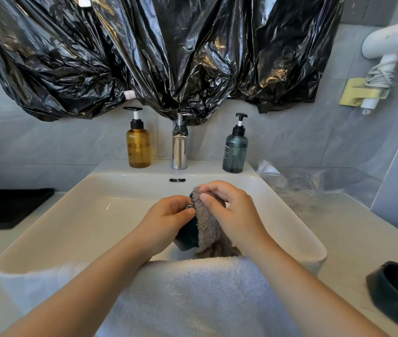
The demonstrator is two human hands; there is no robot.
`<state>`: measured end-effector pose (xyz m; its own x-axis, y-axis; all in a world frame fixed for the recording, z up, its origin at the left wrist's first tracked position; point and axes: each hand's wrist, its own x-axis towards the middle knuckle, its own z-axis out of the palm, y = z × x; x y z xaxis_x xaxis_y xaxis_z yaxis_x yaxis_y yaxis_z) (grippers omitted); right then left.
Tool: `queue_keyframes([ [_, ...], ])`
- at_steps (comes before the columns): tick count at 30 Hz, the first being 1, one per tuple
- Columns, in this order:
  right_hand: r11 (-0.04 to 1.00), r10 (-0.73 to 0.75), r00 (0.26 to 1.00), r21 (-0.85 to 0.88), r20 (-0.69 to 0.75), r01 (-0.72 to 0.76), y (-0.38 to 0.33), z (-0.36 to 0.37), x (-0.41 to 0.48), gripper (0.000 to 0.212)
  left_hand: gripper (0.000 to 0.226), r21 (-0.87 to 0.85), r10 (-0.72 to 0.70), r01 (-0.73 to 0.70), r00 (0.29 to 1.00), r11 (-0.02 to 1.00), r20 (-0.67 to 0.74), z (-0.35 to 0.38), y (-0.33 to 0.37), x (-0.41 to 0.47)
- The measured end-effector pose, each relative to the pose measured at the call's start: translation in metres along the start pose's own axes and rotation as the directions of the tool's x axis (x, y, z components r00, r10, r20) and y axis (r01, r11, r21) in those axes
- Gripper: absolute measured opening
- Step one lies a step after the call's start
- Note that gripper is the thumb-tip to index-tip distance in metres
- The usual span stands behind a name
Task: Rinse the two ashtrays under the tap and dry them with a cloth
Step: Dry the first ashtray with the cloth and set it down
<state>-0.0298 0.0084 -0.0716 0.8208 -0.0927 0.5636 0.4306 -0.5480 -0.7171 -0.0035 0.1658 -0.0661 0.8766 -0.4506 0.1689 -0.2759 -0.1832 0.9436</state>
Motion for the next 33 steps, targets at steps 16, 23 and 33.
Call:
queue_keyframes([
  [16, 0.857, 0.367, 0.928, 0.368, 0.058, -0.361, 0.004, -0.009, 0.005, 0.023, 0.014, -0.199, -0.018, 0.011, 0.999, 0.98, -0.031, -0.005, 0.004, 0.001],
  [23, 0.944, 0.232, 0.96, 0.201, 0.158, -0.262, -0.004, -0.005, 0.004, 0.028, 0.025, -0.125, -0.037, 0.036, 0.999, 0.992, -0.007, -0.002, 0.005, -0.003],
  [33, 0.878, 0.377, 0.902, 0.23, 0.209, -0.42, 0.0, -0.005, 0.006, 0.034, 0.018, -0.202, -0.062, 0.069, 0.997, 0.977, 0.039, -0.004, 0.007, -0.001],
])
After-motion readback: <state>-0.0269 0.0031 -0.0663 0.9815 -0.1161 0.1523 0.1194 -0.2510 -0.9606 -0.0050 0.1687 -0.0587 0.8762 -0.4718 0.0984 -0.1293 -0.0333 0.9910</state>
